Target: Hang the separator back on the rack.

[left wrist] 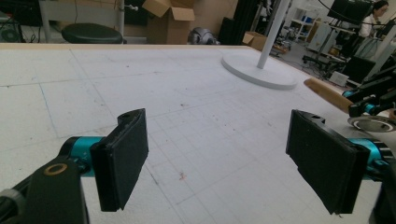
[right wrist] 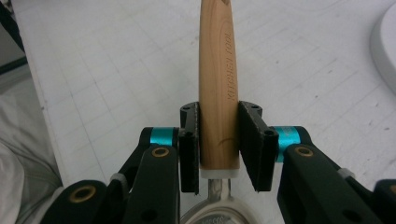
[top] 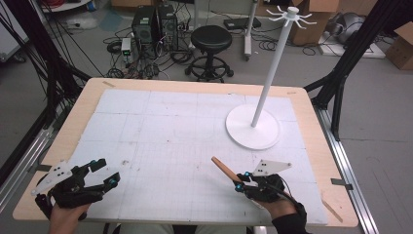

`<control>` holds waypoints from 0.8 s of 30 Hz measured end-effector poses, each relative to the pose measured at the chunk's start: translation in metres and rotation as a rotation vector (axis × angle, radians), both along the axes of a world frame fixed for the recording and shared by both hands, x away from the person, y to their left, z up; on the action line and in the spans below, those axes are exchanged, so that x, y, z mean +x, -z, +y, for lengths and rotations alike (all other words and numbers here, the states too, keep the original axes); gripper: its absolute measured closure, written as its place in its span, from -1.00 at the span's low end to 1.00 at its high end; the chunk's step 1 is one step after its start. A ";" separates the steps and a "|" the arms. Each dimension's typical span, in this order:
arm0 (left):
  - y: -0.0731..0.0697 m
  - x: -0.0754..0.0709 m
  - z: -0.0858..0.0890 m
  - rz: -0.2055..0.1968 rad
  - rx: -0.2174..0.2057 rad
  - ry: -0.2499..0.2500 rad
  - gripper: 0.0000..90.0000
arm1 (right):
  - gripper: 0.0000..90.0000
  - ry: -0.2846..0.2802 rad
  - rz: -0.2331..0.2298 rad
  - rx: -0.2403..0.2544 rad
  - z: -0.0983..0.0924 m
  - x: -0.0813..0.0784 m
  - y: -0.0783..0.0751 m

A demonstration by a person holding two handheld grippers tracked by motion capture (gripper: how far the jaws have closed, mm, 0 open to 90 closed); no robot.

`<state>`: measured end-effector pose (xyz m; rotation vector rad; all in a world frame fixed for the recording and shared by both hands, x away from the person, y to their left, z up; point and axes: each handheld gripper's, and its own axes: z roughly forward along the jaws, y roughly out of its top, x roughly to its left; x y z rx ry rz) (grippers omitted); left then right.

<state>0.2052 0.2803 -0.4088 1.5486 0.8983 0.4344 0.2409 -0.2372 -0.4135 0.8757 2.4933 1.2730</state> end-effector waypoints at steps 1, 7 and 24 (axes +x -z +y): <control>0.000 0.000 0.000 0.000 0.000 0.000 -0.53 | 0.55 0.002 -0.004 0.007 0.000 -0.001 -0.002; 0.000 0.000 -0.001 -0.001 0.000 -0.001 -0.53 | 0.55 0.004 -0.034 0.054 -0.001 -0.004 -0.009; 0.000 -0.001 -0.002 -0.007 0.010 -0.002 -0.53 | 0.56 0.001 -0.124 0.164 -0.002 -0.013 -0.033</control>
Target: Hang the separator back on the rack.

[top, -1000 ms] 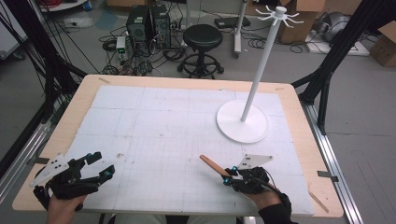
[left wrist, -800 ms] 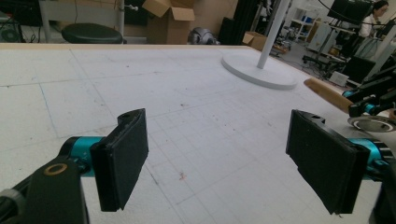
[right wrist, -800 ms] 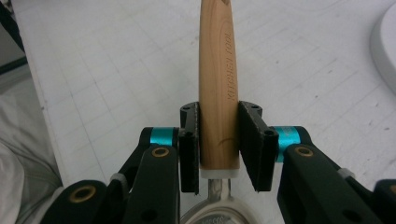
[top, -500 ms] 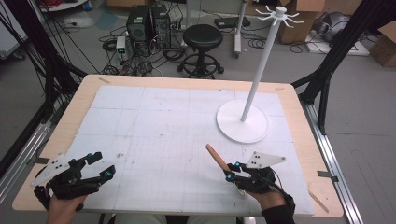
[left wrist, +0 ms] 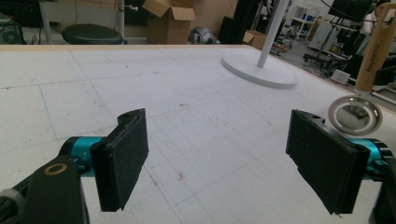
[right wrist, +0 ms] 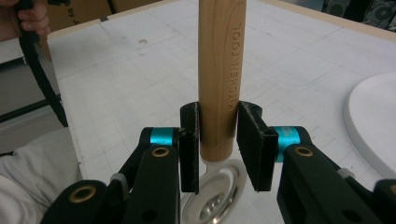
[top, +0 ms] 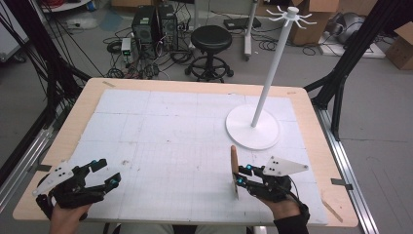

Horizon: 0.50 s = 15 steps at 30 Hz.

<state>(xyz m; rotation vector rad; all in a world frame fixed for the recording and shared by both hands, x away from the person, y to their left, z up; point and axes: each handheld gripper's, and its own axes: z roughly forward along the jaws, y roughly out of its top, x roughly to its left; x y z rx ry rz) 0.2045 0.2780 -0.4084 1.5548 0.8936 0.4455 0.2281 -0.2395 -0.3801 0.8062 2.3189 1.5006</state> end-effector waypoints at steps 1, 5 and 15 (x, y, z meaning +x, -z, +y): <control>0.000 0.000 0.000 0.000 0.000 0.000 -0.53 | 0.56 0.001 0.000 0.004 0.000 0.000 -0.001; 0.000 0.000 0.000 -0.002 0.000 0.000 -0.53 | 0.55 -0.007 -0.013 0.019 0.000 -0.001 -0.004; -0.002 -0.001 -0.003 -0.012 0.012 0.002 -0.53 | 0.55 -0.029 -0.031 0.042 0.007 -0.004 -0.012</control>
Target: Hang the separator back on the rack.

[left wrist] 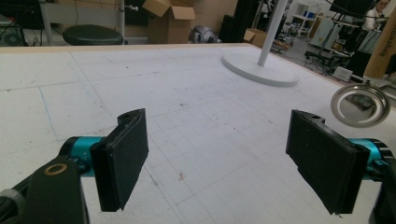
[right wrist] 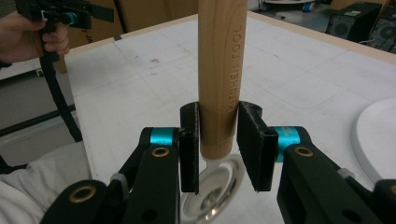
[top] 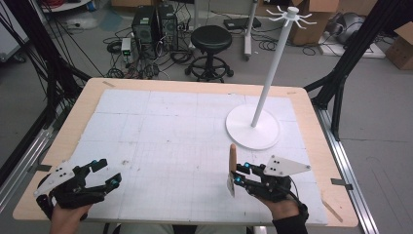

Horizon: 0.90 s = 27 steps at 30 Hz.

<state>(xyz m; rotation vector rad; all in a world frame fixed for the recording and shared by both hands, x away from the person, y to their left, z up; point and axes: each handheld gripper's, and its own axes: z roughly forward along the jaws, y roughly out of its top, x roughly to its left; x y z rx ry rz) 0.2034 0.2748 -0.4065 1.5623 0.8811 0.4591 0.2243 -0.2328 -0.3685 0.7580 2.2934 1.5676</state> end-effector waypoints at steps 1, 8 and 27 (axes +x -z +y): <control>-0.001 0.000 -0.001 -0.002 0.001 0.002 -0.52 | 0.55 -0.004 -0.001 -0.001 0.001 0.000 0.000; -0.018 -0.003 -0.009 -0.053 -0.041 0.028 -0.52 | 0.55 -0.028 0.001 0.020 0.009 -0.002 -0.005; -0.087 0.013 -0.110 -0.047 -0.060 0.345 -0.38 | 0.55 -0.112 -0.006 0.064 0.051 -0.003 -0.023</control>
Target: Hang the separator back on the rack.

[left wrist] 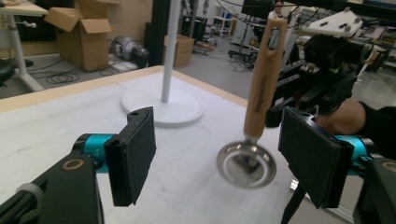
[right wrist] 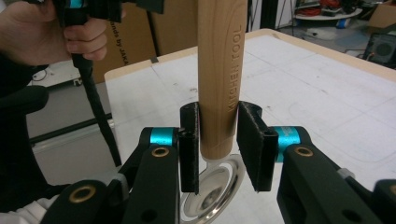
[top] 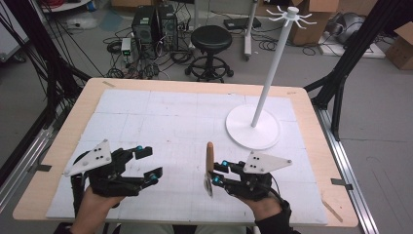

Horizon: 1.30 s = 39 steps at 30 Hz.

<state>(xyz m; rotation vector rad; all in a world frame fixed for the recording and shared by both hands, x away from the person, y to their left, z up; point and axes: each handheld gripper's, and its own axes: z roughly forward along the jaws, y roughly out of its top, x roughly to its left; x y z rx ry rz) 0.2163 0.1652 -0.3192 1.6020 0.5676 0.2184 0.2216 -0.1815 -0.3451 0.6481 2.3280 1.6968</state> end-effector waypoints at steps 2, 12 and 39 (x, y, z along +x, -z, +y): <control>-0.005 0.002 -0.009 -0.009 -0.003 0.025 -0.39 | 0.55 -0.002 0.001 -0.003 0.004 0.000 -0.001; -0.018 0.011 -0.052 -0.022 0.008 0.102 -0.25 | 0.55 -0.029 -0.014 -0.014 0.023 -0.002 -0.009; -0.025 0.018 -0.065 0.009 0.036 0.095 0.53 | 0.55 -0.028 -0.015 -0.023 0.034 -0.004 -0.005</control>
